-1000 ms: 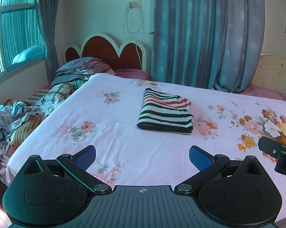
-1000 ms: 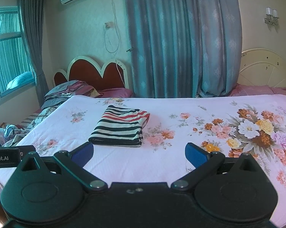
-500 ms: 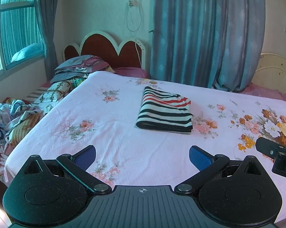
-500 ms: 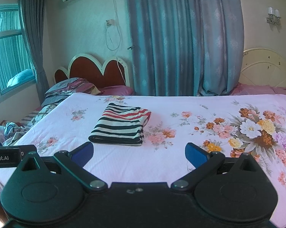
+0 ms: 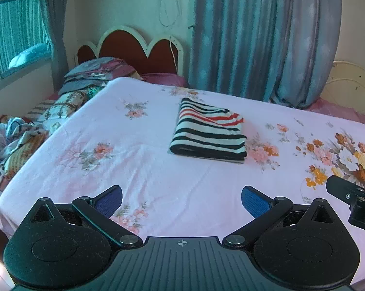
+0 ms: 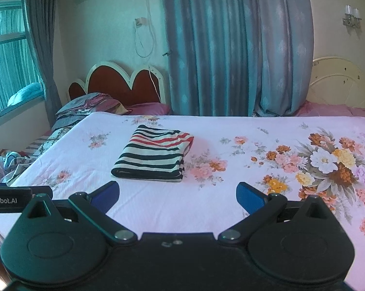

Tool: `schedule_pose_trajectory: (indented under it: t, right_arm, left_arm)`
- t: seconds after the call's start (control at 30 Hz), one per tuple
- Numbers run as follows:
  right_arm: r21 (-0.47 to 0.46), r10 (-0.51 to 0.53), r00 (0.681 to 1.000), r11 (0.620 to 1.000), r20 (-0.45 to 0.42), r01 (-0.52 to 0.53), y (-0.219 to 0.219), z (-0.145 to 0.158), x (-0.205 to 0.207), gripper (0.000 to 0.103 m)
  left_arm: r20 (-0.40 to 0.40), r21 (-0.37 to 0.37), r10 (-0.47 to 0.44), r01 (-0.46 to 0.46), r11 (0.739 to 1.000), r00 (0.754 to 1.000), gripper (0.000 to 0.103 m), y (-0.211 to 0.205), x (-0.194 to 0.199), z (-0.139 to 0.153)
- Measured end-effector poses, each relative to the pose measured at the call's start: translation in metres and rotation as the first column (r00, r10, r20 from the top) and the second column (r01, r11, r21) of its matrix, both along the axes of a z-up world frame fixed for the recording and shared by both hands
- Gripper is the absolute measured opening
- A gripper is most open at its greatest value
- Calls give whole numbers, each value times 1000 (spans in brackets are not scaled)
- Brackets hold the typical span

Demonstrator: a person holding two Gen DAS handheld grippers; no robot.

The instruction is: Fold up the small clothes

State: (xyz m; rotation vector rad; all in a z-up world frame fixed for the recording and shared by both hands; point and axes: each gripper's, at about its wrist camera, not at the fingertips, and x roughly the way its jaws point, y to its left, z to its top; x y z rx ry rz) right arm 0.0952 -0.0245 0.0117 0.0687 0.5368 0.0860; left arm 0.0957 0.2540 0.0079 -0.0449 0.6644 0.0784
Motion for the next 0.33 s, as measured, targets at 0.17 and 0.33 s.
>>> schedule_pose_trajectory:
  t: [0.17,0.33]
  right_arm:
    - [5,-10,1000,1000,-26,10,-3,-8,14,102]
    - [2,-31,997,1000,-75,31,-7,-24,37,102]
  left_arm:
    - [36,10,-25,25,1000,999,103,-2,17,-11]
    - [9,24,-22,22,999,1000,103,-4,54,-24]
